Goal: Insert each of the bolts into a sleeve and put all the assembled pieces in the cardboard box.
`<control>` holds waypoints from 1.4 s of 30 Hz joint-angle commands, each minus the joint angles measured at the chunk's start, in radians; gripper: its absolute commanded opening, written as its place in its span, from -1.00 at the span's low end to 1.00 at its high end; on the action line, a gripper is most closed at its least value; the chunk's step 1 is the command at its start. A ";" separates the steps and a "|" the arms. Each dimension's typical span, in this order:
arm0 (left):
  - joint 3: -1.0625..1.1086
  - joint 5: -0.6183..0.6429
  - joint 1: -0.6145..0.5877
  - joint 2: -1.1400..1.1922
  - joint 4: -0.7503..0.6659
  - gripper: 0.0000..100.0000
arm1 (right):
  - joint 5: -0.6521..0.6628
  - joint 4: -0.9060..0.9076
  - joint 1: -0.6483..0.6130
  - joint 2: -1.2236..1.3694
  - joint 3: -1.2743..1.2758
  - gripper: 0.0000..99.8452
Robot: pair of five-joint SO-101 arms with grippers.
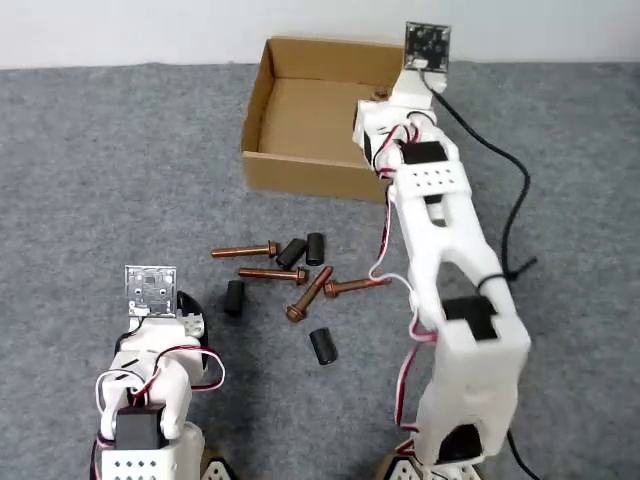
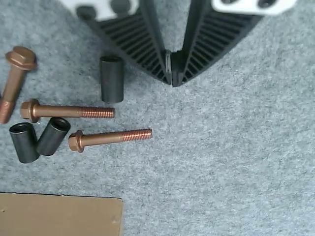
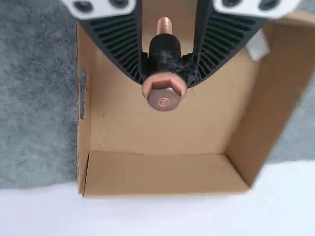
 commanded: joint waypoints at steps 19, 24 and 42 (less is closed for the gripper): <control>-0.004 -0.009 -0.006 -0.005 0.008 -0.99 | 0.100 0.430 -0.002 0.171 -0.411 -0.68; -0.004 -0.006 -0.006 -0.005 0.008 -0.99 | 0.095 0.616 -0.038 0.145 -0.569 -0.82; -0.004 -0.006 -0.006 -0.005 0.009 -0.99 | 0.087 1.179 -0.165 0.124 -0.677 -0.90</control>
